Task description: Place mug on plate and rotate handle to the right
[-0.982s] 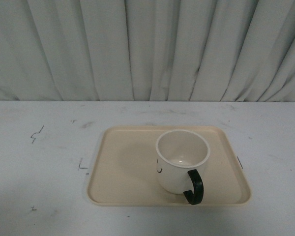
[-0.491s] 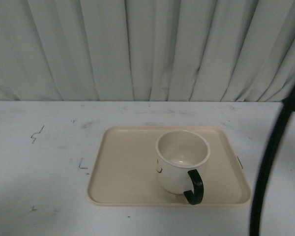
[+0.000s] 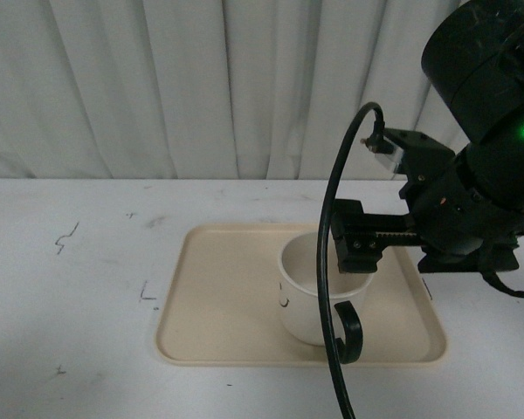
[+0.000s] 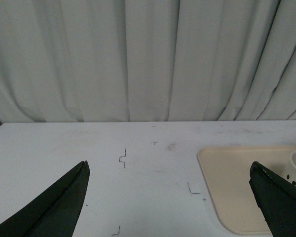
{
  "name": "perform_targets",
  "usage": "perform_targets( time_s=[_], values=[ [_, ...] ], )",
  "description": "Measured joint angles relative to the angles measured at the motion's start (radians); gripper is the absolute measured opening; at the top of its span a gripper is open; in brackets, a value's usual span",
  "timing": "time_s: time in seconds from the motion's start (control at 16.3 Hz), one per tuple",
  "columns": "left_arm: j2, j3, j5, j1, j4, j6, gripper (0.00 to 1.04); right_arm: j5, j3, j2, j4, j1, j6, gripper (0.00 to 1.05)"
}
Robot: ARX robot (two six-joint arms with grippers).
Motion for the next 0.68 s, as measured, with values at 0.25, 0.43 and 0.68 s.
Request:
perform_targets(
  time_s=[0.25, 0.43, 0.68],
  values=[
    [0.000, 0.000, 0.000, 0.000, 0.000, 0.000, 0.98, 0.035, 0.072, 0.071, -0.016, 0.035, 0.064, 0.74],
    [0.000, 0.000, 0.000, 0.000, 0.000, 0.000, 0.98, 0.037, 0.110, 0.117, -0.052, 0.040, 0.080, 0.39],
    [0.000, 0.000, 0.000, 0.000, 0.000, 0.000, 0.98, 0.010, 0.152, 0.117, -0.123, 0.026, 0.039, 0.03]
  ],
)
